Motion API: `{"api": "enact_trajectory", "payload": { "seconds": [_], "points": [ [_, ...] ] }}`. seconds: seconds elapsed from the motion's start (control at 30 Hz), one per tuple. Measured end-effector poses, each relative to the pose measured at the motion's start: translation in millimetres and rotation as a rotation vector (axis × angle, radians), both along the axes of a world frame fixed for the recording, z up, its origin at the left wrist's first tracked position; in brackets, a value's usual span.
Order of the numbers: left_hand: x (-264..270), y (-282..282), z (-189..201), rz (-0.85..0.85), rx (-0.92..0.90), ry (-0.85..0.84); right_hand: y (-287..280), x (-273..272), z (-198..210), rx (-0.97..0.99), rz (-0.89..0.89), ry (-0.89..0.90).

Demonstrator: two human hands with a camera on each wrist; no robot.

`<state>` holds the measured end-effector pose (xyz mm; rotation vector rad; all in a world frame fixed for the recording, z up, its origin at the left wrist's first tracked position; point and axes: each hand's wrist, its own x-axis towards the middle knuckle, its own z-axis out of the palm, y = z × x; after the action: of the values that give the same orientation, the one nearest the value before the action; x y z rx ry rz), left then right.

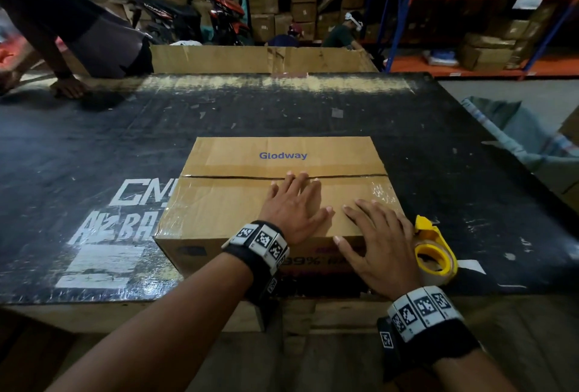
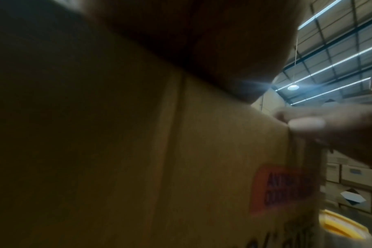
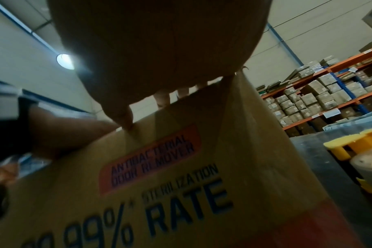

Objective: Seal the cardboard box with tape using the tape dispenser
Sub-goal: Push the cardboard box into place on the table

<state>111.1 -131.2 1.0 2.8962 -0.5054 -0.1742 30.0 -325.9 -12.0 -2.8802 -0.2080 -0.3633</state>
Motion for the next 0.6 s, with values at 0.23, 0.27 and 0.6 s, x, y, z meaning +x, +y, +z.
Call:
{"api": "enact_trajectory", "payload": {
  "seconds": [0.23, 0.27, 0.6],
  "points": [
    [-1.6, -0.3, -1.6, -0.003, 0.013, -0.041, -40.1, 61.5, 35.7, 0.017, -0.003, 0.206],
    [-1.4, -0.3, -1.4, -0.004, 0.012, -0.039, -45.0, 71.1, 36.7, 0.001, 0.016, 0.271],
    [5.8, -41.2, 7.8, -0.012, -0.081, -0.011, -55.1, 88.1, 12.0, -0.014, 0.132, 0.303]
  ]
}}
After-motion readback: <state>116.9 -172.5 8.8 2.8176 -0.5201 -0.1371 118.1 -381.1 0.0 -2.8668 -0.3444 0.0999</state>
